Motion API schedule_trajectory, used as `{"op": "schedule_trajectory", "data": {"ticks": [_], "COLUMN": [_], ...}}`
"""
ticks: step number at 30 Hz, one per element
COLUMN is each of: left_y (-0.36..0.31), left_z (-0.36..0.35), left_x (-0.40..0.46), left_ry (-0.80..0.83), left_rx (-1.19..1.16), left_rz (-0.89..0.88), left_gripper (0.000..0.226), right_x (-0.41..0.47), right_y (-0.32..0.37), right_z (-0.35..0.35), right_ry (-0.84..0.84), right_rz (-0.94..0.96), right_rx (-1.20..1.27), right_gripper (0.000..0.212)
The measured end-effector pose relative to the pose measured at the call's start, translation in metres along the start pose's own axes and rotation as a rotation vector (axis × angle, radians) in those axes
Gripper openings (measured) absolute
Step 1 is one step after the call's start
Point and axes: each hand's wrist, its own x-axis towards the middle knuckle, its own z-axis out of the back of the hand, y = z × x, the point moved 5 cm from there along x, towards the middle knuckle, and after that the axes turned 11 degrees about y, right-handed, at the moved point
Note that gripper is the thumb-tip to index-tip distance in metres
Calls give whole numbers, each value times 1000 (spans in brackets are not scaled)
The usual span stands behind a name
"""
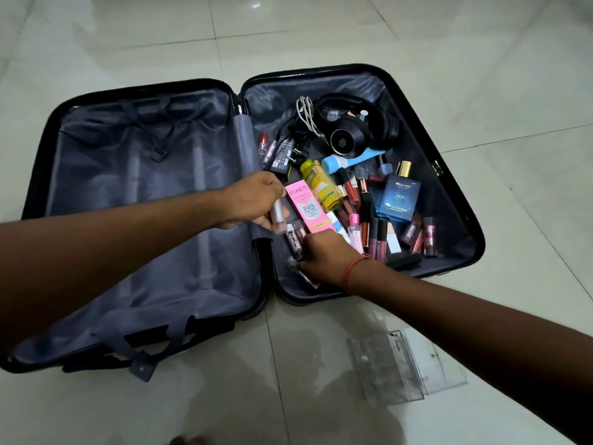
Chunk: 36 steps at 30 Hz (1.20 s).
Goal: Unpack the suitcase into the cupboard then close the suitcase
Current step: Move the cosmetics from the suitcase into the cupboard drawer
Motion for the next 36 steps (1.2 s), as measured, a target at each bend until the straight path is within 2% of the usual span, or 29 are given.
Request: {"op": "schedule_trajectory", "data": {"ticks": [4,8,9,11,14,17,21,25,27,28,30,32,34,36], "left_y": [-3,-4,-4,-4,-5,-5,-9,-17,-19,-19,-19,-14,-6,0], "left_z": [0,-2,-2,-1,1,-1,-9,-10,-2,3,8,9,8,8], "left_x": [3,0,-2,-3,-3,2,4,-1,-2,-4,-6,-7,-6,-4], "left_ry": [-45,-7,14,60,88,65,24,-32,-85,-104,-113,-102,-87,-88], "left_rx": [-47,-44,-28,-11,-5,81,245,299,255,227,169,99,5,-66], "left_rz": [71,143,161,201,233,128,-97,-184,-196,-194,-162,-105,-49,-38], "left_gripper": [21,33,34,33,32,26,16,18,22,22,19,18,16,13], "right_x": [4,0,1,-1,-10,-18,-21,-18,-15,-12,-4,5,13,16], "right_y": [6,3,0,-8,-9,-4,4,4,-2,-4,-7,0,9,19], "right_z": [-3,-4,-1,6,16,32,50,54,51,49,44,33,20,13], "right_ry": [0,26,9,3,-23,-83,-144,-175,-179,-188,-206,-150,-89,-77], "right_rz": [36,44,38,-19,-32,-7,69,81,17,-23,-61,-63,-73,-78], "right_rx": [-61,18,108,469,1045,1244,1344,1450,1387,1259,771,347,113,-19], "right_gripper": [42,31,23,6,11,16,12,14,14,14,13,16,21,24]}}
